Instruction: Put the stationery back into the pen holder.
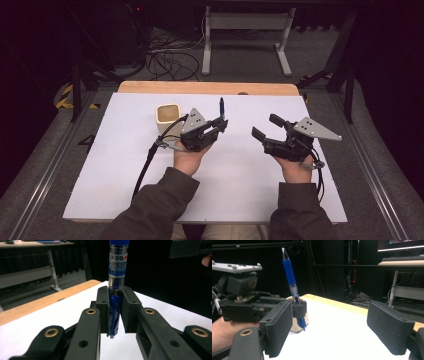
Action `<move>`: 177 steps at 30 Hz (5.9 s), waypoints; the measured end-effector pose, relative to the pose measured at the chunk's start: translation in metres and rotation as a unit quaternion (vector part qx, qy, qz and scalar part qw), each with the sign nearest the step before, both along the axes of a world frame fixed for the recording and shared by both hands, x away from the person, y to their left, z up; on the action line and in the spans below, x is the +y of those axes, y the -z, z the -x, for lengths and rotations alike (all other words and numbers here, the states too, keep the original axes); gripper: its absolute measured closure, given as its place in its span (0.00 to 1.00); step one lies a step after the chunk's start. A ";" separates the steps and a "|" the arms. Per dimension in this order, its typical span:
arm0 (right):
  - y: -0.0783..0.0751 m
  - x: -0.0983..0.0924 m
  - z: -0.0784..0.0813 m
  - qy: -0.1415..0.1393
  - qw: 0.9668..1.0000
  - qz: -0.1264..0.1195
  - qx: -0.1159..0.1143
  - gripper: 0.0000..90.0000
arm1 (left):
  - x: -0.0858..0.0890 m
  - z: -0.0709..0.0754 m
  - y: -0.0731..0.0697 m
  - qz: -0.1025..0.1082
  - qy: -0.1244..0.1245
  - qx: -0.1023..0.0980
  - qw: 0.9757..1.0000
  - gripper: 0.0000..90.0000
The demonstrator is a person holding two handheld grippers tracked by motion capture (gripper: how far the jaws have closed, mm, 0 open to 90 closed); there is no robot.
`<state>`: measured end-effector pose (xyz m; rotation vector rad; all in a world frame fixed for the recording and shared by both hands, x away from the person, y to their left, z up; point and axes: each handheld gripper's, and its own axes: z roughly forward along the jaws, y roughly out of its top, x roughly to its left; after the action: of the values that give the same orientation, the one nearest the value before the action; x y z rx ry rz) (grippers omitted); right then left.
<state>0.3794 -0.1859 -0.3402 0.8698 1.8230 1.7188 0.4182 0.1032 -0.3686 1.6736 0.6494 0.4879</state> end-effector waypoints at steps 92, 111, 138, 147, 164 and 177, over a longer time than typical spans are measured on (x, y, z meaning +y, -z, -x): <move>0.004 0.006 -0.003 0.009 1.000 0.018 0.015 0.24 | 0.120 -0.035 0.025 -0.019 -0.177 0.039 0.983 0.86; 0.004 0.006 -0.003 0.009 1.000 0.020 0.016 0.24 | 0.137 -0.029 0.013 -0.001 -0.191 0.031 0.981 0.71; 0.007 0.009 -0.004 0.009 0.999 0.026 0.021 0.24 | 0.151 -0.020 0.006 0.006 -0.173 0.044 0.984 0.49; 0.007 0.010 -0.005 0.008 0.999 0.026 0.022 0.24 | 0.155 -0.016 0.006 0.006 -0.166 0.049 0.985 0.39; 0.008 0.010 -0.005 0.010 0.999 0.027 0.022 0.24 | 0.160 -0.002 -0.001 0.000 -0.156 0.034 0.987 0.29; 0.008 0.010 -0.004 0.010 0.999 0.027 0.022 0.24 | 0.164 0.010 0.000 0.001 -0.146 0.031 0.989 0.25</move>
<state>0.3838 -0.1757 -0.3484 0.9084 1.8745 1.6416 0.4082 0.2677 -0.3682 1.6033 0.9479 0.6449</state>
